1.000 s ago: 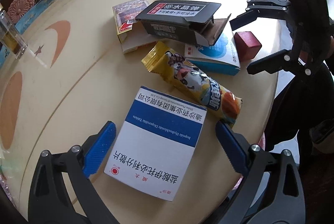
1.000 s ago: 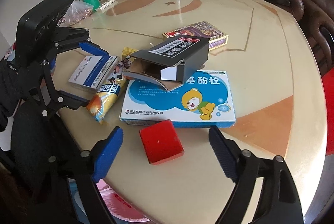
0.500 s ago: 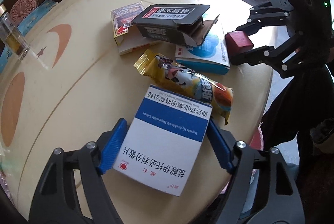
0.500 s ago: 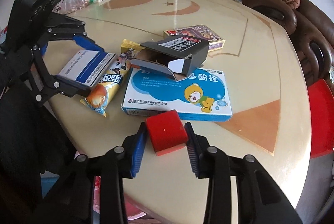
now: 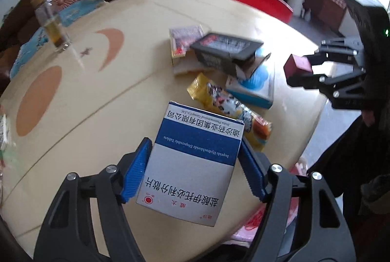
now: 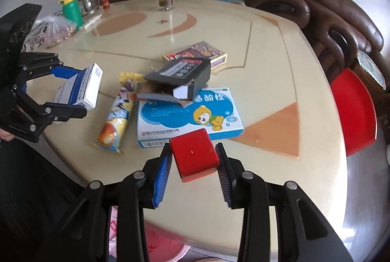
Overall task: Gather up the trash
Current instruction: 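Carry the medicine box and red cube with both tools over the pink bin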
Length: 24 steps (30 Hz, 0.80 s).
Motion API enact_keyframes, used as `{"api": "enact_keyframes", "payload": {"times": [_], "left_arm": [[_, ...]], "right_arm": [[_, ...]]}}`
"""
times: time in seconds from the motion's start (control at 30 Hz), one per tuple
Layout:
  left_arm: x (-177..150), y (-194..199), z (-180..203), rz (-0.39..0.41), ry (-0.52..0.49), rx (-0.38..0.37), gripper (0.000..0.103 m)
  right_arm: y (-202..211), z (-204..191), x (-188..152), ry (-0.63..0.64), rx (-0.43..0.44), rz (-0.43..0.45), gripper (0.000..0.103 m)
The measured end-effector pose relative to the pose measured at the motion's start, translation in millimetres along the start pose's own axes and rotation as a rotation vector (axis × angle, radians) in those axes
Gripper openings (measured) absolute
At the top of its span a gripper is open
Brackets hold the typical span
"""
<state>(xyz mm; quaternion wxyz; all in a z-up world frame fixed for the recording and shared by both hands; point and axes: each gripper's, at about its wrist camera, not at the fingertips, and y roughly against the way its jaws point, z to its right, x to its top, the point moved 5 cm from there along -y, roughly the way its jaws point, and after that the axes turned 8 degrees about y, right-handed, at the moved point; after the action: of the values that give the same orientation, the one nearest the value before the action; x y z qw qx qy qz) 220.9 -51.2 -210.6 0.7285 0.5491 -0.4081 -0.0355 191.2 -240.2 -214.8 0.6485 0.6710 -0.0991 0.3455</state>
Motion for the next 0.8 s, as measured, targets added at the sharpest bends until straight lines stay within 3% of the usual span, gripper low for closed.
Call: {"api": "enact_keyframes", "payload": {"times": [0.33, 0.8], "left_arm": [[-8, 66, 26, 0.124, 0.036, 0.001, 0.070], [-63, 108, 73, 0.132, 0.004, -0.017, 0.070]], "right_arm": [[63, -33, 8, 0.001, -0.013, 0.086, 0.036], [124, -88, -31, 0.002, -0.006, 0.101, 0.036]]}}
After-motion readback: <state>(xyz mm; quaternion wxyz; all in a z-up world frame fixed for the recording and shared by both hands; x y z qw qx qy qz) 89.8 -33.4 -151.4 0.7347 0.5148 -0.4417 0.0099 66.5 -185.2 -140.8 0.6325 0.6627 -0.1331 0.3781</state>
